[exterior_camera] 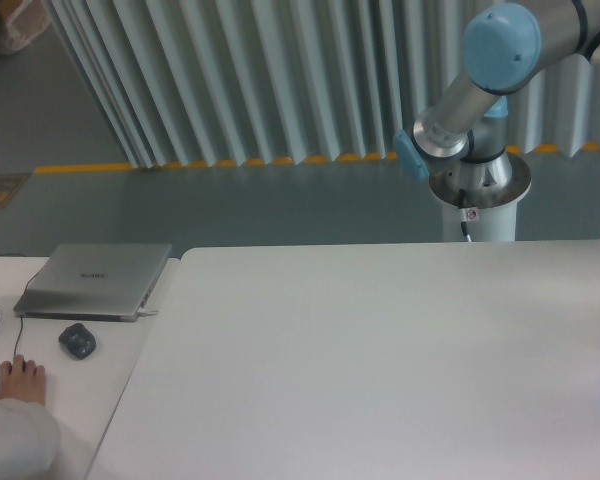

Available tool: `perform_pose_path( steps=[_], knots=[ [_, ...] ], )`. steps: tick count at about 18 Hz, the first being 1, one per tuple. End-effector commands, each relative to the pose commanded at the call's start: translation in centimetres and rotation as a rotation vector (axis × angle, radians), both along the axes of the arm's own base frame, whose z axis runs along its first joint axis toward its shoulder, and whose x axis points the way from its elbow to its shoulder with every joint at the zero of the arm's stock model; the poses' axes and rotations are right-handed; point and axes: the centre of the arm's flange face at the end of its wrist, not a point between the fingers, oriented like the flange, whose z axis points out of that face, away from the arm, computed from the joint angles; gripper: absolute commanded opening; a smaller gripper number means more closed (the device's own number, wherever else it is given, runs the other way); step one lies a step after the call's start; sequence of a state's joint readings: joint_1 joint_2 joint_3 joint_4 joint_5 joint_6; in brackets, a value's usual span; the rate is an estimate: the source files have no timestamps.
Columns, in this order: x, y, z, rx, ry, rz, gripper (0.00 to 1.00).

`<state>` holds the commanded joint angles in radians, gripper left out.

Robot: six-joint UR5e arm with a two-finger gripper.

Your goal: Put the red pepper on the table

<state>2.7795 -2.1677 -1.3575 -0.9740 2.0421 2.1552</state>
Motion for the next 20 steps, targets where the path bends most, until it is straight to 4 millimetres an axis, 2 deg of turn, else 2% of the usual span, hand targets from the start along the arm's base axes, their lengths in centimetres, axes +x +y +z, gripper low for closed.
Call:
perform_pose_path(
  steps=[4, 6, 8, 10, 12, 13, 14, 17, 20],
  knots=[
    [2.8, -0.6, 4.3, 0.064, -0.02, 0.013, 0.52],
    [6.2, 0.9, 5.9, 0.144, -0.034, 0.052, 0.53],
    [9.1, 3.6, 6.5, 0.18, -0.019, 0.097, 0.53],
    [13.6, 8.4, 5.7, 0.222, -0.006, 0.173, 0.54],
    [17.2, 11.5, 6.1, 0.297, 0.004, 0.238, 0.55],
    [19.6, 13.9, 5.9, 0.339, 0.01, 0.286, 0.56],
    [21.4, 15.5, 5.9, 0.359, 0.018, 0.305, 0.56],
    [26.7, 20.2, 4.8, 0.398, 0.034, 0.354, 0.56],
    [29.6, 22.4, 3.4, 0.396, 0.034, 0.363, 0.56]
  ],
)
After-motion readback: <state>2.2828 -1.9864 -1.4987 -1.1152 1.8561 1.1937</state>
